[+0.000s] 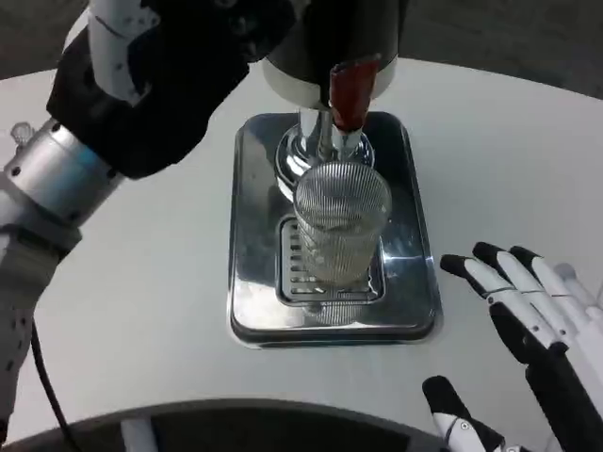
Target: Grasp the cup under the faucet to collect the drink, then remove the cup.
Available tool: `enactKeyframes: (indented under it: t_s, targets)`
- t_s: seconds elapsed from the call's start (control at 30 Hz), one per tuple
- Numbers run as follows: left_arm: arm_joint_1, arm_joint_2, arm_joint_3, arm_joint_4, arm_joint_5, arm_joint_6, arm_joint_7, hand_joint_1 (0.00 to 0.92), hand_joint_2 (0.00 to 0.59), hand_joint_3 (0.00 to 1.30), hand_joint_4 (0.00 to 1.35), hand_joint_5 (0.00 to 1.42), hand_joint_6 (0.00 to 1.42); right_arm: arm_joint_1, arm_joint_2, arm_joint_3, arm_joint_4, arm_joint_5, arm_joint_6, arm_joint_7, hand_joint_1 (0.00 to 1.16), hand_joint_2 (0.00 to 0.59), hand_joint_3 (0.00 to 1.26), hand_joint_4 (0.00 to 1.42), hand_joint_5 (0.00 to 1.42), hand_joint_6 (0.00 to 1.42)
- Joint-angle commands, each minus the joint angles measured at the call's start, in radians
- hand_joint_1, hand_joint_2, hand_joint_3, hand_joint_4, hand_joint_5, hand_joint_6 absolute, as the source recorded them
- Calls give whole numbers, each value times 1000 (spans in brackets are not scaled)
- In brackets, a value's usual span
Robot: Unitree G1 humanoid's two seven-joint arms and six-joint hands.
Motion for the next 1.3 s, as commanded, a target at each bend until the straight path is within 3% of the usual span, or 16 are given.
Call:
enactKeyframes:
  t_s: [0.03, 0.47, 0.77, 1.3]
  targets:
    - [-40, -5, -21, 46, 46, 41, -41, 0, 91, 0, 0, 56, 14, 31, 21, -29, -15, 30, -40, -22, 421, 425, 134, 52, 28, 2]
    - [-69, -21, -57, 115, 212, 17, -98, 0, 85, 0, 0, 4, 0, 98, 89, -83, -15, 59, -123, -20, 404, 425, 134, 52, 26, 2]
    - [-46, -6, -96, 141, 278, 10, -177, 0, 79, 0, 0, 0, 0, 108, 101, -77, -15, 60, -136, -13, 399, 425, 134, 52, 27, 2]
    - [-25, 39, -94, 133, 389, -60, -251, 0, 72, 0, 0, 16, 0, 131, 107, -45, -15, 46, -143, -13, 395, 425, 134, 52, 28, 14]
